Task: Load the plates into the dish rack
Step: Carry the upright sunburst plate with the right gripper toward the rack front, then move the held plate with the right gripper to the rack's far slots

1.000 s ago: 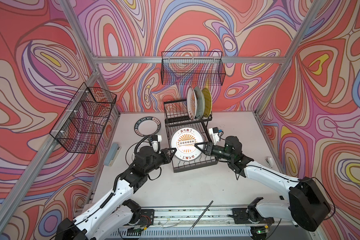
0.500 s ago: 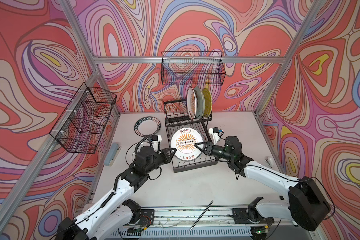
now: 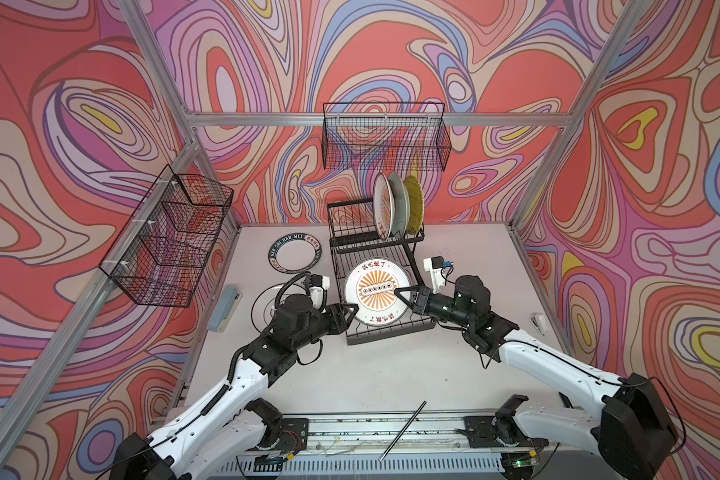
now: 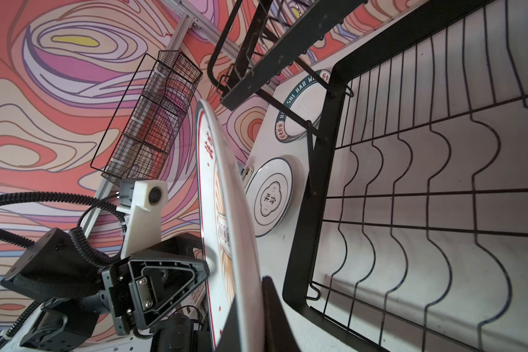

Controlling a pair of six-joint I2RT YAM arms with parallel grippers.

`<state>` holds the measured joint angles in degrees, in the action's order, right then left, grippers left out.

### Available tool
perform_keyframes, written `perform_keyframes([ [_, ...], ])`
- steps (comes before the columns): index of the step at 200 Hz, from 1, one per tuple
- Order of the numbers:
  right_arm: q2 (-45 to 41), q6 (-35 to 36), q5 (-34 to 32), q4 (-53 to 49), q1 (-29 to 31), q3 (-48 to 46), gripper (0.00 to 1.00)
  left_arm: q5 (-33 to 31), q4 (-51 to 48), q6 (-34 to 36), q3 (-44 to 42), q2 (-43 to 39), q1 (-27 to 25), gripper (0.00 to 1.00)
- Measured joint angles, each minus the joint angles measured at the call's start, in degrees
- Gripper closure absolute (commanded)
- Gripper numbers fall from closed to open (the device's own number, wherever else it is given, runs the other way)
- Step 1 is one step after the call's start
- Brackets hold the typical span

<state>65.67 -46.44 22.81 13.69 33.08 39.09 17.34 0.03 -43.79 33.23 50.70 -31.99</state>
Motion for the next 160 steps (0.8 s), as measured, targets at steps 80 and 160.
perform_keyframes([
  [80,-4.8,5.3,-3.5,-8.1,0.0,2.4,1.0,-2.5,-5.6,4.2,1.8,-1.9,0.0,0.52],
  [160,-3.0,13.7,-3.5,-15.6,0.0,15.9,1.0,-5.4,-9.6,5.9,2.6,-4.2,0.0,0.51],
])
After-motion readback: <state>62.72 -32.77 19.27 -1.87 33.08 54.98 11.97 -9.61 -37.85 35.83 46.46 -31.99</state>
